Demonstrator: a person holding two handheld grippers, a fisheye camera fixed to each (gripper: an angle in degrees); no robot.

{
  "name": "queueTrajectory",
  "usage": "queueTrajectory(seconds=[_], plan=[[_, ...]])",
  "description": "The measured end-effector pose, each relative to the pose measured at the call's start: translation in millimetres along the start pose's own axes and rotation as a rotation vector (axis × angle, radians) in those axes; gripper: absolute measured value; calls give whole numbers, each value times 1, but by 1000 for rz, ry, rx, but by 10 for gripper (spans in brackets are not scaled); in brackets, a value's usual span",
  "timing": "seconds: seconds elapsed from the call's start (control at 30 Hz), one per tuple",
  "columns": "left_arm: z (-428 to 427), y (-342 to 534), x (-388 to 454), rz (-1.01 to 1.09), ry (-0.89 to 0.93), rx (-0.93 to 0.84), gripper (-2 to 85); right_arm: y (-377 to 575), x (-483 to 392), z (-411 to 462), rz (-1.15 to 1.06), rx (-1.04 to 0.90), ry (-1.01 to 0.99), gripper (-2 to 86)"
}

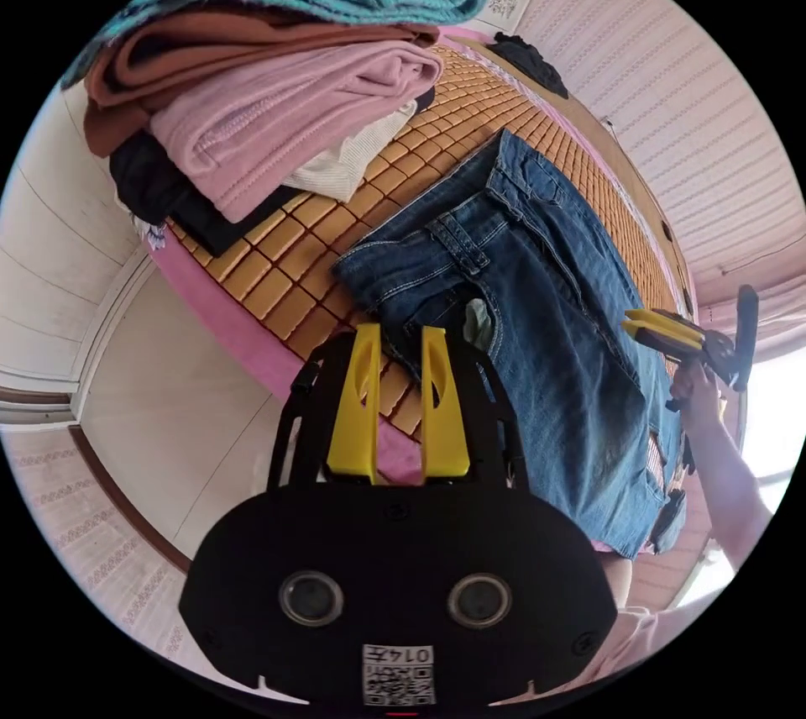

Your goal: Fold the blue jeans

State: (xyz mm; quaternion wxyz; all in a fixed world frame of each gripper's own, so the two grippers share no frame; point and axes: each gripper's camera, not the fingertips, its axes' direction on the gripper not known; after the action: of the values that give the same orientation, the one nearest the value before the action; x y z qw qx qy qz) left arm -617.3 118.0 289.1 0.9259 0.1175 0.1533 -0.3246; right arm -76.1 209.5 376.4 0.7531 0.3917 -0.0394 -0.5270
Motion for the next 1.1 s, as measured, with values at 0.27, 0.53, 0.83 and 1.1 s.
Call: queueTrajectory(seconds=[0.27,0.53,0.83,1.1], plan=[[-18,25,-23,-58,-66,138,23,-64,-11,36,-2,-84,-28,-2],[-40,45,-11,-59,-87,153,43,46,5,-50,119,141,34,-9],[-28,79,130,480,-28,68,43,340,118,-98,731,-118,273,-1],[46,51,298,798,82,-90,51,424,202,-134,1116,-52,320,30]])
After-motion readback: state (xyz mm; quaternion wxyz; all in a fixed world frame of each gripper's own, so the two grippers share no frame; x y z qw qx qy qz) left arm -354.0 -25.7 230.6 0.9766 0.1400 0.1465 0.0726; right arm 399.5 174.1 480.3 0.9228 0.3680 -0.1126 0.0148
